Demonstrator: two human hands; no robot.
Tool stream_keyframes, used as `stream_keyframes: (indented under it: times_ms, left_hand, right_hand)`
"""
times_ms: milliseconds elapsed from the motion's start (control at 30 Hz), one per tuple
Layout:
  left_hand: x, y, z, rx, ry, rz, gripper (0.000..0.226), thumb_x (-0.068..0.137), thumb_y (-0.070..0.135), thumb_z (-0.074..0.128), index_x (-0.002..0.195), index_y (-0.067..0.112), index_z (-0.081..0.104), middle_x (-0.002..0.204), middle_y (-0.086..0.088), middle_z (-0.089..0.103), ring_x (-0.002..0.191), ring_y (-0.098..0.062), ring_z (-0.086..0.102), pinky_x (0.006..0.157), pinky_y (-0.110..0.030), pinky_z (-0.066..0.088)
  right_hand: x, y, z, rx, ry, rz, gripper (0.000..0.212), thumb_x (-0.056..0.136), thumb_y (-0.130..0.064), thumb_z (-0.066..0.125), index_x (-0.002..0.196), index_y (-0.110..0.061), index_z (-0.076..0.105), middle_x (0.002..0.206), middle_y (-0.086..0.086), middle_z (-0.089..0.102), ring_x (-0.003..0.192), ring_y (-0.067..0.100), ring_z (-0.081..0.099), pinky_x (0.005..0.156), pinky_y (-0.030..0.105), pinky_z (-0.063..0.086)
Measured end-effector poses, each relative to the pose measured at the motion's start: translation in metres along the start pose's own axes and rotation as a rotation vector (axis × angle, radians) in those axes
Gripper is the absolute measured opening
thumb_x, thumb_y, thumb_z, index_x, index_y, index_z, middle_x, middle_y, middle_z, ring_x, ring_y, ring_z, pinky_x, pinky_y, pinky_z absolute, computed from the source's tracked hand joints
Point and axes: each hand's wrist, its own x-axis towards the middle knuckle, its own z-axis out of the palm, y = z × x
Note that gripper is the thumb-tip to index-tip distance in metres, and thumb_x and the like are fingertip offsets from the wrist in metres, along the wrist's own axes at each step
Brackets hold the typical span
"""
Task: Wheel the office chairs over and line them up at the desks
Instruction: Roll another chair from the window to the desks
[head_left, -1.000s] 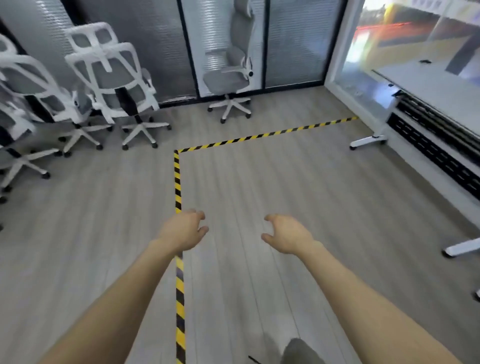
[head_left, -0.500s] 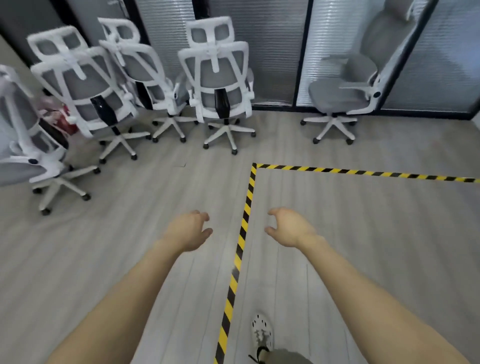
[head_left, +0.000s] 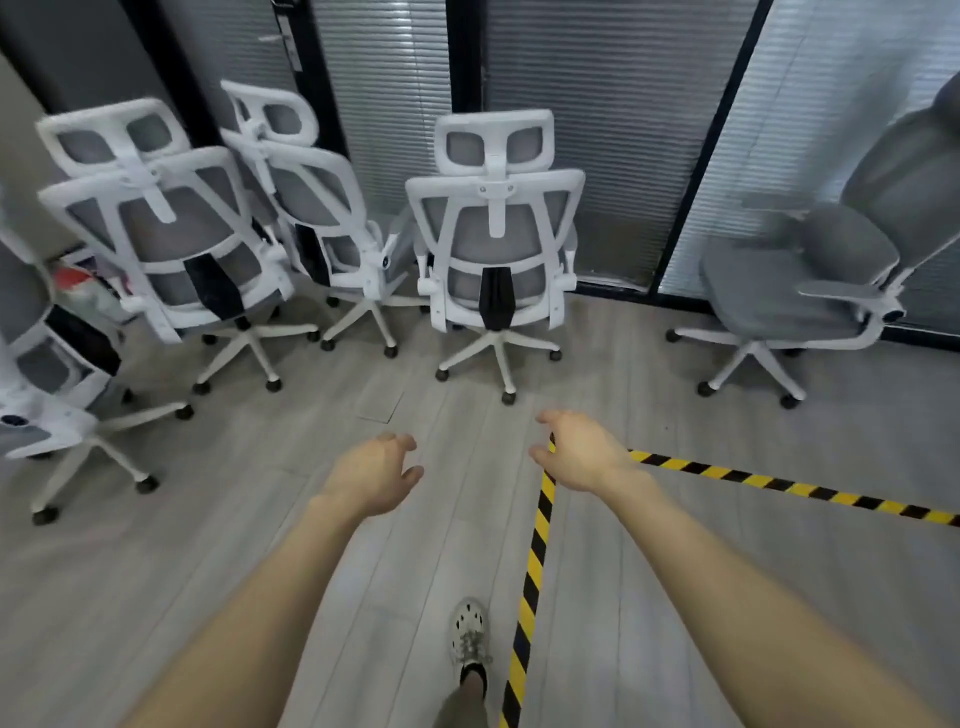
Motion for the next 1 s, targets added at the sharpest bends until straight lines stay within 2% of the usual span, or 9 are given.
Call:
stream_keyframes:
  times_ms: [133,233,433,567,700,767,833,900,1000]
  left_hand:
    - [0.142,-0.011,-0.057,-0.011,-0.006,0.058,0.055,0.109,0.051,0.057,0.156,0.021,0.053,0.147,-0.008,0.066,0.131,-0.031,0.065,0.105,-0.046,0.056]
    - [0.229,-0.006,-0.108,-0.012,0.027,0.092,0.057,0.110,0.055,0.055,0.156,0.022,0.053,0.144,-0.007,0.067,0.130,-0.032,0.065,0.102,-0.046,0.057]
    - [0.412,0.007,-0.184,0.018,0.164,0.178,0.077,0.107,0.062,0.057,0.165,0.014,0.038,0.162,-0.014,0.049,0.149,-0.038,0.048,0.117,-0.052,0.048]
    - [0.517,0.011,-0.210,0.023,0.267,0.215,0.083,0.105,0.067,0.057,0.165,0.013,0.039,0.166,-0.013,0.044,0.155,-0.036,0.041,0.128,-0.049,0.037]
    - [0.603,0.011,-0.231,0.018,0.351,0.283,0.079,0.106,0.064,0.055,0.164,0.012,0.043,0.162,-0.011,0.050,0.153,-0.034,0.043,0.129,-0.049,0.036]
    - [0.637,0.010,-0.239,0.063,0.394,0.318,0.083,0.105,0.068,0.050,0.166,0.012,0.040,0.168,-0.013,0.044,0.159,-0.034,0.036,0.134,-0.051,0.030]
    - [0.666,0.008,-0.242,0.111,0.424,0.327,0.091,0.104,0.074,0.044,0.168,0.010,0.032,0.173,-0.016,0.035,0.165,-0.036,0.026,0.137,-0.054,0.023]
    - [0.689,0.003,-0.241,0.161,0.442,0.337,0.098,0.104,0.079,0.038,0.169,0.006,0.027,0.173,-0.019,0.032,0.165,-0.039,0.023,0.138,-0.056,0.019]
    - [0.712,-0.009,-0.235,0.220,0.452,0.391,0.103,0.104,0.083,0.029,0.169,0.002,0.027,0.170,-0.021,0.035,0.162,-0.040,0.027,0.139,-0.055,0.018]
  right_hand:
    - [0.111,-0.011,-0.045,0.058,0.029,0.035,0.054,0.110,-0.040,0.057,0.159,-0.018,0.051,0.158,0.006,0.058,0.138,0.029,0.061,0.112,0.047,0.054]
    - [0.194,-0.013,-0.085,0.065,0.087,0.052,0.049,0.109,-0.041,0.060,0.148,-0.011,0.060,0.152,0.010,0.060,0.135,0.033,0.060,0.111,0.048,0.053]
    - [0.379,-0.002,-0.152,0.122,0.226,0.066,0.061,0.102,-0.051,0.071,0.149,-0.014,0.059,0.149,0.006,0.060,0.136,0.031,0.060,0.109,0.047,0.054]
    - [0.502,0.005,-0.190,0.087,0.319,0.035,0.090,0.093,-0.056,0.082,0.160,-0.007,0.046,0.161,0.013,0.050,0.153,0.033,0.044,0.127,0.046,0.041]
    - [0.605,0.015,-0.223,0.037,0.341,0.015,0.123,0.080,-0.069,0.087,0.170,-0.007,0.029,0.177,0.012,0.029,0.167,0.031,0.023,0.138,0.047,0.022]
    - [0.643,0.020,-0.232,-0.036,0.338,-0.022,0.132,0.075,-0.078,0.083,0.171,-0.009,0.025,0.179,0.010,0.025,0.169,0.029,0.018,0.140,0.048,0.014]
    - [0.672,0.028,-0.231,-0.110,0.314,-0.048,0.133,0.072,-0.090,0.072,0.169,-0.010,0.029,0.177,0.010,0.031,0.168,0.029,0.021,0.141,0.048,0.008]
    - [0.691,0.035,-0.224,-0.144,0.321,-0.056,0.131,0.070,-0.098,0.058,0.164,-0.011,0.038,0.171,0.010,0.039,0.165,0.031,0.026,0.141,0.049,0.008]
    - [0.700,0.038,-0.213,-0.166,0.372,-0.070,0.131,0.068,-0.101,0.060,0.158,-0.008,0.042,0.165,0.013,0.044,0.160,0.034,0.033,0.140,0.052,0.013]
